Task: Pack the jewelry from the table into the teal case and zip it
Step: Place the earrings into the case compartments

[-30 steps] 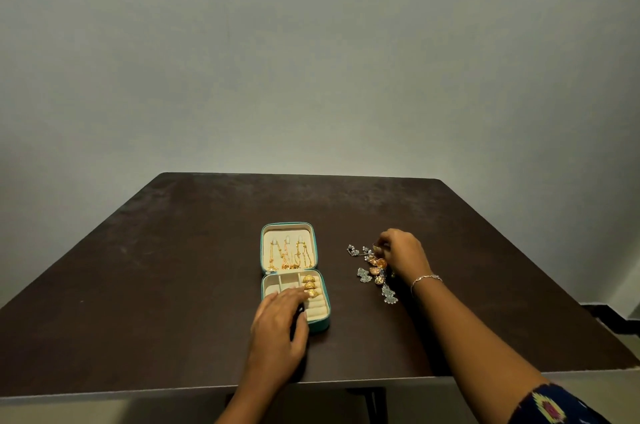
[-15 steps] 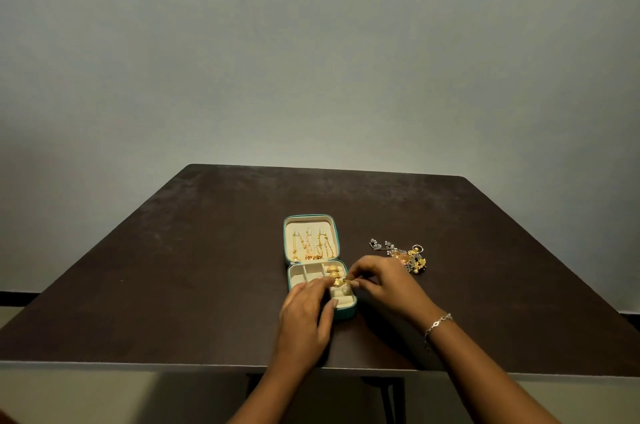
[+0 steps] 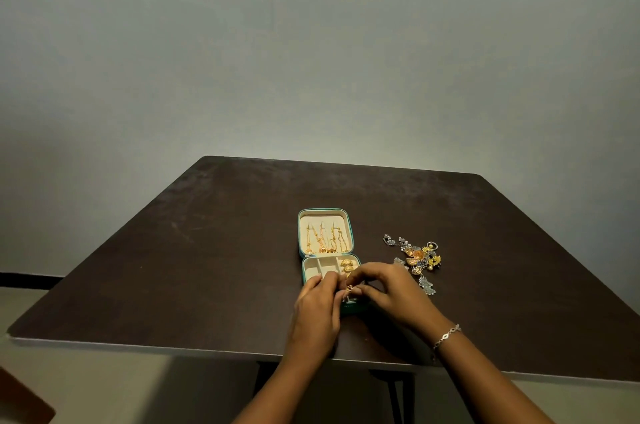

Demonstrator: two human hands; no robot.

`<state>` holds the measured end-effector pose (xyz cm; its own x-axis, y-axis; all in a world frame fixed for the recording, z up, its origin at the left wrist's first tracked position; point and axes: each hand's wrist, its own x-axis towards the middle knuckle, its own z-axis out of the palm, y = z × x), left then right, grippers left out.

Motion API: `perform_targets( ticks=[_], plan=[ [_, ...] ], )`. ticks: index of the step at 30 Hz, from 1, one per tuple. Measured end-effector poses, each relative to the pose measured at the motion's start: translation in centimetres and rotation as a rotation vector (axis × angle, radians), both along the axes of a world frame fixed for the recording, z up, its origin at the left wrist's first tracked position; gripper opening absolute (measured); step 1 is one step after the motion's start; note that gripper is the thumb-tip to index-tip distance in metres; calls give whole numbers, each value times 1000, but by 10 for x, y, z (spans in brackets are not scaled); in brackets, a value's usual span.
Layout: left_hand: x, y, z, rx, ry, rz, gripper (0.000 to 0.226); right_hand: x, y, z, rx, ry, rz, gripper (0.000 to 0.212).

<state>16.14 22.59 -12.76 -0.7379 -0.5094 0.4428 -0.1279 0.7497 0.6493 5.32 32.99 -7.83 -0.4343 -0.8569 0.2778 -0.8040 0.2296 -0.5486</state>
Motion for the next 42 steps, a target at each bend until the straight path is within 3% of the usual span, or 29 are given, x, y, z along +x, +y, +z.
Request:
perform_targets(
  ticks=[10,15,26,35,42],
  plan=[
    [-1,0,0,58,13,3,22,-3,3,-13,-108,132,-79,19],
    [2,0,0,44,24,10,34,-15,3,-11,-94,220,-133,13],
    [1,0,-2,74,-12,0,37,-11,-9,-11,12,381,-83,18],
    [1,-1,-3,77,-4,-7,36,-13,-7,-21,-18,358,-95,32],
    [1,0,-2,73,-10,-4,35,-11,-2,-25,-80,401,-76,25]
  ],
)
